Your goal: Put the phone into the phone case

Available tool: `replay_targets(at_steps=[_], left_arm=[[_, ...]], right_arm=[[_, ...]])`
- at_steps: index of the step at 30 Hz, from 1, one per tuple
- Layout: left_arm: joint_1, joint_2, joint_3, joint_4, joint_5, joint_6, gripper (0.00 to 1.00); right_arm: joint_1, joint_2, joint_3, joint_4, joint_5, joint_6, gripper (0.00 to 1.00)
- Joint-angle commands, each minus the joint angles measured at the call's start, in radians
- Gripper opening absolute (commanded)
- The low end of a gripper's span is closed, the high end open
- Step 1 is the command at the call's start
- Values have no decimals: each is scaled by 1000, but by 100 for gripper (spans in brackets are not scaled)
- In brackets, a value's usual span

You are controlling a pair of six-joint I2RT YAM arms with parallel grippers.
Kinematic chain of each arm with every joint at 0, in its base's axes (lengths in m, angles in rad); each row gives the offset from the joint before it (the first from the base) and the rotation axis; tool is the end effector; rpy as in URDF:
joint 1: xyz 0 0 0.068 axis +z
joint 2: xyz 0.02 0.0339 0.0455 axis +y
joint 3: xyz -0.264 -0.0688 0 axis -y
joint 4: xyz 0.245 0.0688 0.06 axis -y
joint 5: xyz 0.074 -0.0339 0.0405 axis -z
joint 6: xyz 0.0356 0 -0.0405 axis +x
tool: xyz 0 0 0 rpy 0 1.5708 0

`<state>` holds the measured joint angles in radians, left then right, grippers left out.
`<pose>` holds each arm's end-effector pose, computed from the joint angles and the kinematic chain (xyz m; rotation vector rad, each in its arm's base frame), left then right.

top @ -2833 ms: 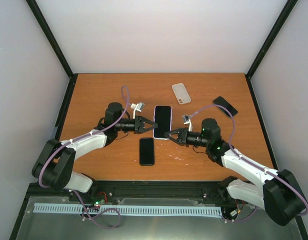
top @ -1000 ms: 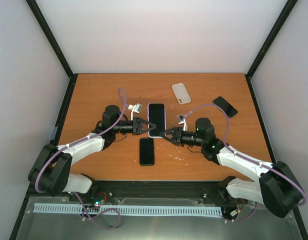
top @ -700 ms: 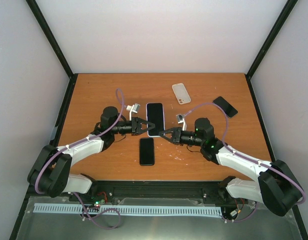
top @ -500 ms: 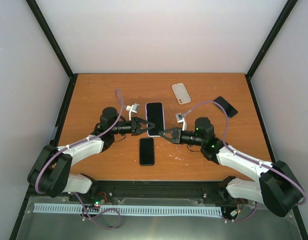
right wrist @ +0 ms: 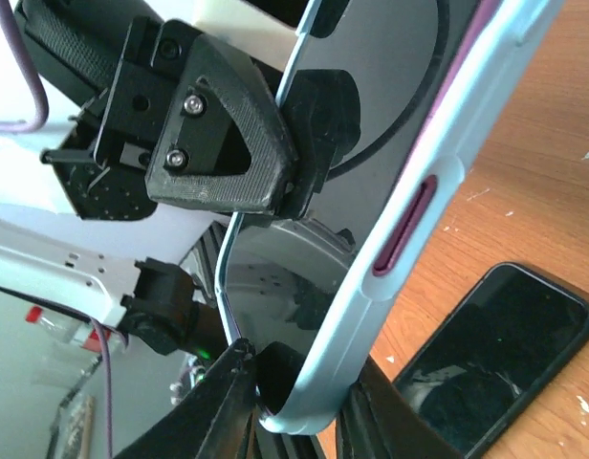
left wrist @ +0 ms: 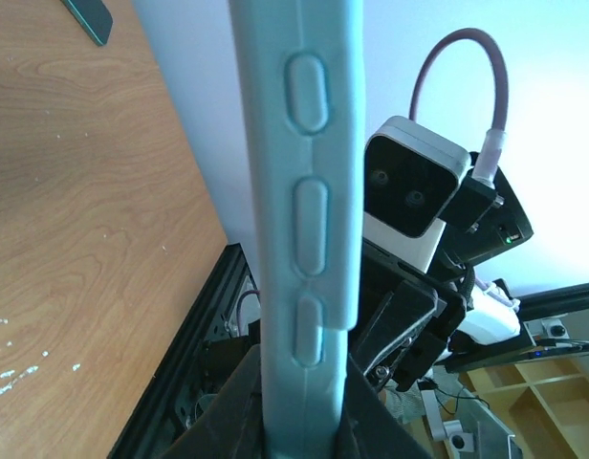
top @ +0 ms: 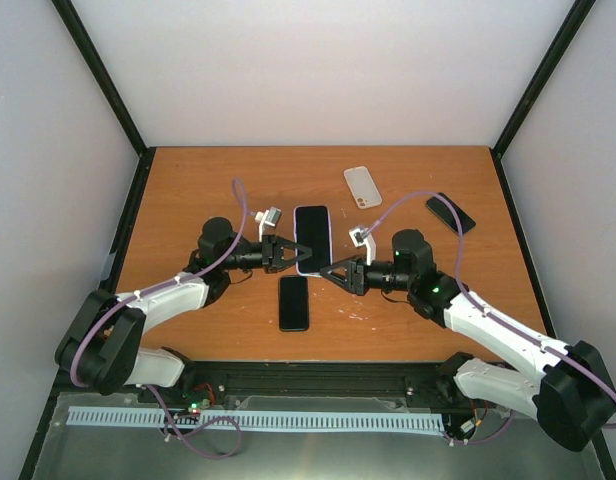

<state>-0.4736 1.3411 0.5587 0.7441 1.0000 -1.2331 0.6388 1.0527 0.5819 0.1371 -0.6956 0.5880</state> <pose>0.2258 -0.1494 0.2368 0.2149 2.0529 -1.9811 0.1715 0.1558 0.2520 -0.5802 2.0335 1.4459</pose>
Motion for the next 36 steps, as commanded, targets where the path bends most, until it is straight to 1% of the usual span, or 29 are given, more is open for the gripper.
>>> replay_targets(at_steps=[1, 3, 5, 8, 9, 11, 13, 17, 21, 23, 26, 29, 32, 36], left_arm=[[4, -34, 20, 67, -48, -85, 0], [7, -37, 16, 65, -48, -81, 0], [7, -39, 14, 51, -48, -67, 0], [9, -44, 20, 12, -47, -24, 0], [9, -46, 23, -3, -45, -3, 0], [9, -49, 37, -42, -26, 64, 0], [9, -58, 58, -130, -14, 176, 0], [7, -107, 62, -232, 22, 319, 1], [7, -162, 67, -338, 65, 442, 1], [3, -182, 67, -373, 92, 487, 1], [-4, -208, 64, -401, 132, 528, 2], [-13, -228, 63, -408, 176, 555, 3], [-21, -235, 66, -419, 214, 583, 4], [-38, -248, 72, -420, 238, 613, 4]], right_arm=[[38, -25, 29, -282, -21, -235, 24], [38, -39, 52, -356, 11, -266, 31], [38, -65, 74, -408, 31, -281, 42], [38, -113, 102, -433, 72, -256, 53], [38, -127, 111, -431, 91, -232, 57], [37, -153, 133, -422, 136, -169, 62], [36, -176, 157, -417, 195, -91, 67], [36, -208, 171, -373, 292, 86, 78], [36, -193, 173, -326, 310, 184, 80], [36, -181, 180, -311, 312, 200, 81], [36, -154, 197, -270, 275, 189, 82], [37, -117, 226, -231, 193, 170, 80], [36, -98, 229, -140, 120, 186, 80], [36, -58, 267, -167, 115, 165, 79]])
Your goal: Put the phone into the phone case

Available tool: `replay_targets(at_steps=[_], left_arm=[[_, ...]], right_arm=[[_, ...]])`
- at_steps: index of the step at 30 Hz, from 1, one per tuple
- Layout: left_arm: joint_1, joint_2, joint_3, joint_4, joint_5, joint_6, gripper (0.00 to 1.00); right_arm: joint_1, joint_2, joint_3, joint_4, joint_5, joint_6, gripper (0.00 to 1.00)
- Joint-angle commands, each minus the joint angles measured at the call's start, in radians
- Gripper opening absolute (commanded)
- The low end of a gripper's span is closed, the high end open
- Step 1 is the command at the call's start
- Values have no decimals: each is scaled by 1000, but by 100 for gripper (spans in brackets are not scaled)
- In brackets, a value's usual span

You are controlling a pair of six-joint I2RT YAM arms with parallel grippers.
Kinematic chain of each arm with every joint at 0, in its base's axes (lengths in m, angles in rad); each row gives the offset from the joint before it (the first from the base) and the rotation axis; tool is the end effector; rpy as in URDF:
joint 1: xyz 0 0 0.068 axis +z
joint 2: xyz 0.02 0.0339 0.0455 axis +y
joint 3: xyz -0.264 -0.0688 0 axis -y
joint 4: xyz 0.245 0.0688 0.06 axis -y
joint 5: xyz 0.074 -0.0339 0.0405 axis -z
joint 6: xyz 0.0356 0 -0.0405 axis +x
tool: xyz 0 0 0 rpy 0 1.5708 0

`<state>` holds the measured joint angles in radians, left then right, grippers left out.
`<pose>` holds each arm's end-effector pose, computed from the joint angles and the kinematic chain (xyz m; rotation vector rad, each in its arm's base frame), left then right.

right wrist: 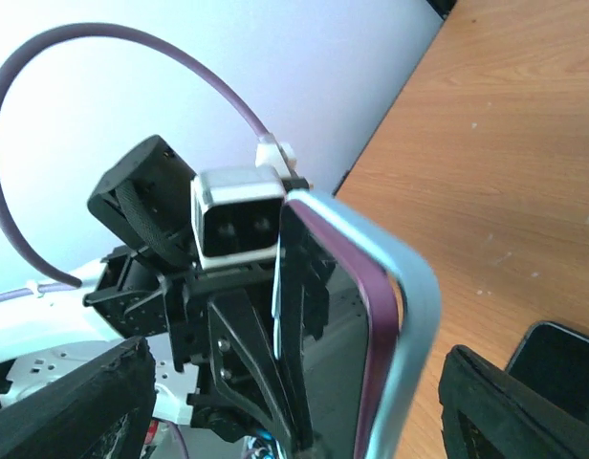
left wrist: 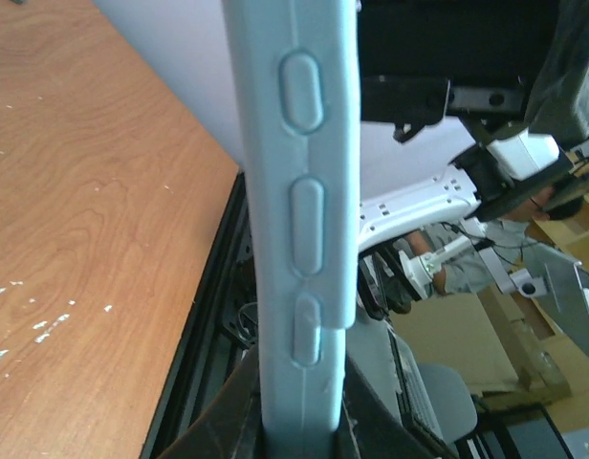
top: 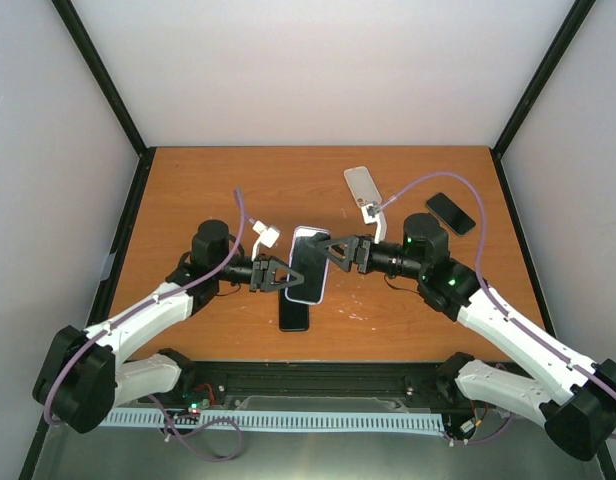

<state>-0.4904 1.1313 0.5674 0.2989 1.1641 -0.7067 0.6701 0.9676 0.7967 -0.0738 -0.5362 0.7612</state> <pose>0.1891 -0.1380 0.2491 0.7385 1.9732 -1.8342 0.1638 0.1530 0.3230 -0.3387 2.0239 1.4441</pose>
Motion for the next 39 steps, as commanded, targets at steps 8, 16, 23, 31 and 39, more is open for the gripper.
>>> replay_targets(at_steps=[8, 16, 23, 31, 39], left_arm=[[-24, -26, 76, -25, 67, 133, 4], [-23, -32, 95, -76, 18, 156, 11], [-23, -26, 109, -42, -33, 83, 22], [-23, -1, 150, -173, -104, 173, 2], [-23, 6, 200, -290, -216, 226, 0]], right_arm=[[5, 29, 42, 156, -120, 31, 52], [2, -3, 5, 214, -148, 64, 3], [2, -7, -24, 213, -134, 45, 3], [1, -22, -27, 183, -97, 58, 36], [0, -39, -22, 137, -38, 126, 3]])
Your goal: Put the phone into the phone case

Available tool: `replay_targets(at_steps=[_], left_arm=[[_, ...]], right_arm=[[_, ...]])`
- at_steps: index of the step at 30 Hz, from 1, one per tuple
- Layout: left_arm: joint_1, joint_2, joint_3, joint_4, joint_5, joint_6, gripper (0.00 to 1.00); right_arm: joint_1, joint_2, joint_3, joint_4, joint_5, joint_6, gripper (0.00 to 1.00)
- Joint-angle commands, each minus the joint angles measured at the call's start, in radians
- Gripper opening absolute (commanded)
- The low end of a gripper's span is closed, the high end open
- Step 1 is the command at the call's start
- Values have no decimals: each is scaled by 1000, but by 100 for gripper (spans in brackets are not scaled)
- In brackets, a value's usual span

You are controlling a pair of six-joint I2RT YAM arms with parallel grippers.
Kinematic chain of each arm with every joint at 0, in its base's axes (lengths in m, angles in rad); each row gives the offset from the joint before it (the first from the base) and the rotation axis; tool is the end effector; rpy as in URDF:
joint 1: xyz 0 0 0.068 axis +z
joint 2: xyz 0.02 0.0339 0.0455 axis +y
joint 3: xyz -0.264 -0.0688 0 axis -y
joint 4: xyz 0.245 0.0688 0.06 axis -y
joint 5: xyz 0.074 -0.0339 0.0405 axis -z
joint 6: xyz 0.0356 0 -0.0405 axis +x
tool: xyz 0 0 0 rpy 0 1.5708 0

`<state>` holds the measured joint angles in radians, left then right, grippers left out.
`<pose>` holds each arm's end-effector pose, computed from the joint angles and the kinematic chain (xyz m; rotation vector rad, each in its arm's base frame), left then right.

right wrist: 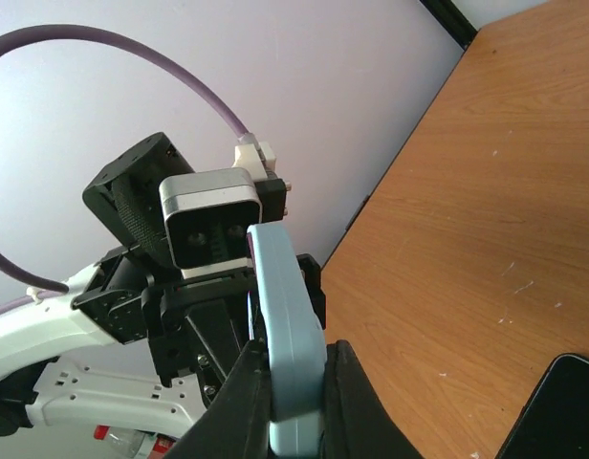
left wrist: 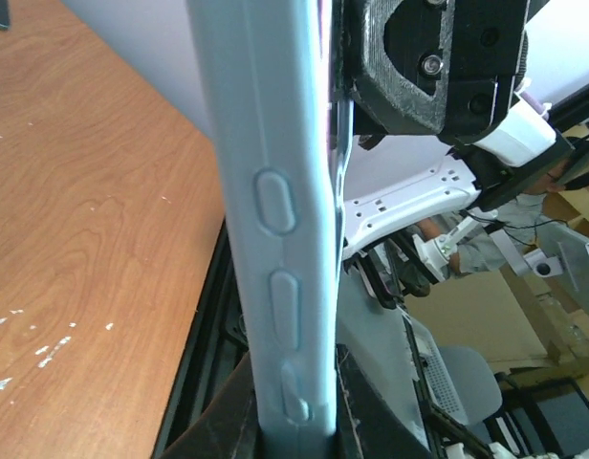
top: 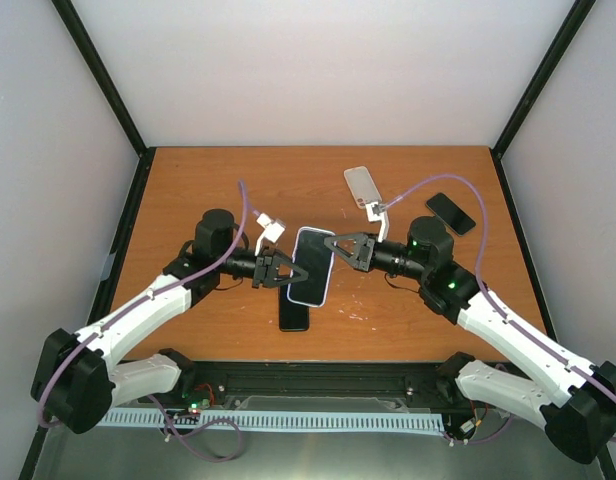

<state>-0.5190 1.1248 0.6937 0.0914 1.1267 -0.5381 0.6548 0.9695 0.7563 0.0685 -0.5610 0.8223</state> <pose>0.1907 -0.1459 0.2741 0.8427 1.9360 -1.7391 0.1676 0.1526 0.3230 -0.3139 1.9398 1.5163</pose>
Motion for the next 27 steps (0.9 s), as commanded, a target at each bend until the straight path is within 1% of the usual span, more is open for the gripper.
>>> replay_targets(at_steps=[1, 4, 6, 7, 8, 9, 10, 13, 14, 16, 19, 23, 25, 26, 27], left_arm=[[5, 15, 82, -107, -196, 68, 0], [6, 26, 106, -165, -249, 90, 0], [5, 28, 115, -179, -261, 88, 0], [5, 26, 119, -173, -262, 80, 0], [5, 24, 117, -161, -253, 66, 0], [5, 20, 114, -136, -239, 43, 0], [6, 12, 103, -92, -217, 7, 0], [5, -15, 54, 74, -154, -124, 1], [5, -22, 42, 114, -149, -159, 0], [5, -34, 24, 175, -147, -214, 0], [5, -38, 19, 226, -147, -246, 0], [5, -25, 21, 265, -140, -268, 0], [5, -25, 21, 274, -144, -275, 0], [5, -25, 24, 268, -151, -273, 0], [5, -24, 30, 247, -166, -261, 0]], right_arm=[[16, -41, 28, -32, 3, 68, 3], [16, -47, 39, -83, 48, 93, 3], [16, -48, 33, -76, 51, 105, 3], [16, -44, 26, -64, 39, 105, 10], [16, -40, 17, -57, 28, 103, 22], [16, -38, 7, -42, 16, 101, 31], [16, -39, -12, -19, 2, 102, 39], [15, -50, -66, 41, -26, 105, 57], [15, -52, -75, 42, -31, 97, 61], [17, -48, -93, 41, -45, 71, 66], [17, -27, -113, 54, -79, 59, 68], [17, -12, -142, 122, -119, 82, 64], [17, -3, -142, 129, -132, 83, 59], [17, -3, -141, 129, -135, 85, 54], [17, -4, -141, 128, -135, 85, 46]])
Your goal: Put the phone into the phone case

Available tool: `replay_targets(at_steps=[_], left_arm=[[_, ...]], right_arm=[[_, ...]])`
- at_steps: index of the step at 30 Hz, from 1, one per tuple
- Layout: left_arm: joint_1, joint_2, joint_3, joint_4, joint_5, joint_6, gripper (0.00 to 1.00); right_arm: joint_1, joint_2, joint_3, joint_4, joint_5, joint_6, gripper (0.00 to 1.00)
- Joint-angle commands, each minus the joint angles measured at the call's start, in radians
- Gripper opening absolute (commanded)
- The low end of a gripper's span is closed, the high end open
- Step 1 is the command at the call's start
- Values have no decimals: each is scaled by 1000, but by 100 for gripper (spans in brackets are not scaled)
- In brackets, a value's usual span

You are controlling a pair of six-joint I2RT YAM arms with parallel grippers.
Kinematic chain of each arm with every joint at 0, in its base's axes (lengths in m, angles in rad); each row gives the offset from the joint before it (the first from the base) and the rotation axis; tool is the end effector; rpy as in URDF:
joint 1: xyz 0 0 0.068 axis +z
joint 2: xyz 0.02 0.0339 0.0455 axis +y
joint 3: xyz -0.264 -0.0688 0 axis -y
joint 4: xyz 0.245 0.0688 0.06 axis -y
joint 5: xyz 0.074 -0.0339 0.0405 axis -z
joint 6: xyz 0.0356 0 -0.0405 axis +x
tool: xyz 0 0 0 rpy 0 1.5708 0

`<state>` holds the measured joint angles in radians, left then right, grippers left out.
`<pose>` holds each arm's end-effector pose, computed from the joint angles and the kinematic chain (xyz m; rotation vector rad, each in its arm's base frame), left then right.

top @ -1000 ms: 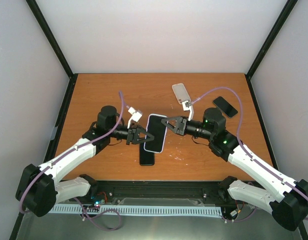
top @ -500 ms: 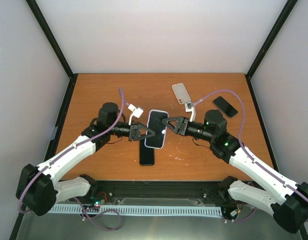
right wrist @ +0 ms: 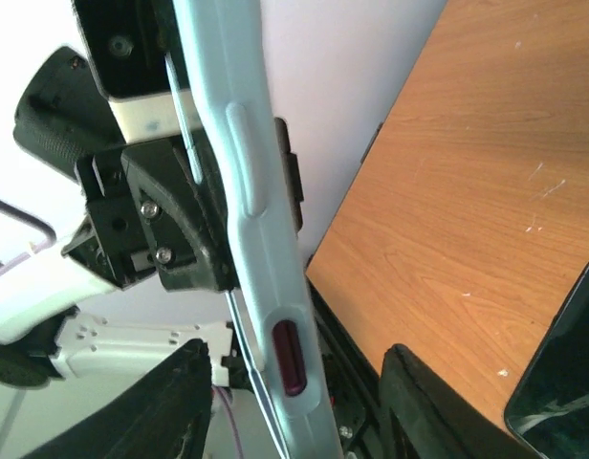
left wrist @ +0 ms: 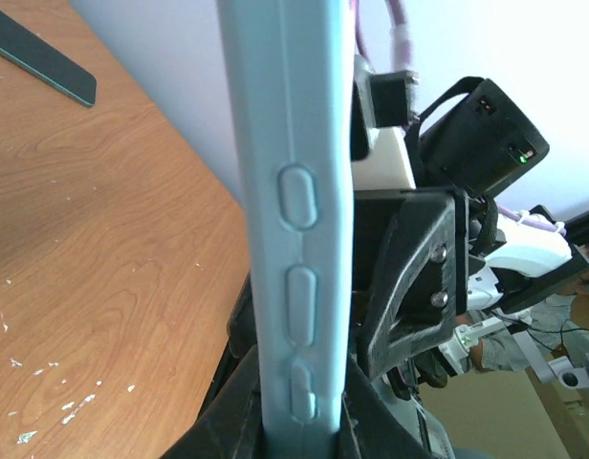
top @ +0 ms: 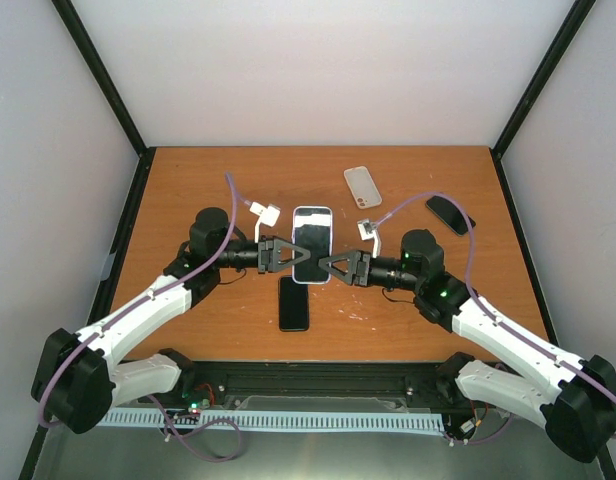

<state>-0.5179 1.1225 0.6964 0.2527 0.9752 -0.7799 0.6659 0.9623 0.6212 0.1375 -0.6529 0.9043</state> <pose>0.1992 -0.1474 0.2886 0.5771 1.9473 -1.7257 0.1598 0.1530 0.2840 -0.3102 2.0536 1.6324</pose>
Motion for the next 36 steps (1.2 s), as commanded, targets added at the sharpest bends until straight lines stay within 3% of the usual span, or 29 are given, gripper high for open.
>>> replay_targets(at_steps=[1, 4, 7, 19, 24, 26, 34, 36], left_arm=[[4, -22, 37, 50, -36, 1, 0], [4, -19, 68, -64, -115, 71, 0], [5, 1, 100, -164, -180, 134, 0], [5, 20, 88, -125, -173, 89, 1], [6, 35, 96, -168, -212, 101, 17], [6, 39, 92, -173, -214, 99, 29], [10, 46, 53, -200, -237, 94, 47], [12, 36, 45, -211, -260, 96, 57]], right_arm=[[6, 0, -5, 56, -39, 5, 37], [6, -15, -3, 44, -13, 19, 16], [6, -25, -6, 46, 3, 53, 3], [6, -7, -35, 79, 28, 103, 3], [6, 12, -39, 72, 57, 90, 3], [6, 14, -47, 75, 78, 76, 3], [4, 36, -52, 35, 133, 36, 3], [2, 36, -67, 6, 150, 27, 3]])
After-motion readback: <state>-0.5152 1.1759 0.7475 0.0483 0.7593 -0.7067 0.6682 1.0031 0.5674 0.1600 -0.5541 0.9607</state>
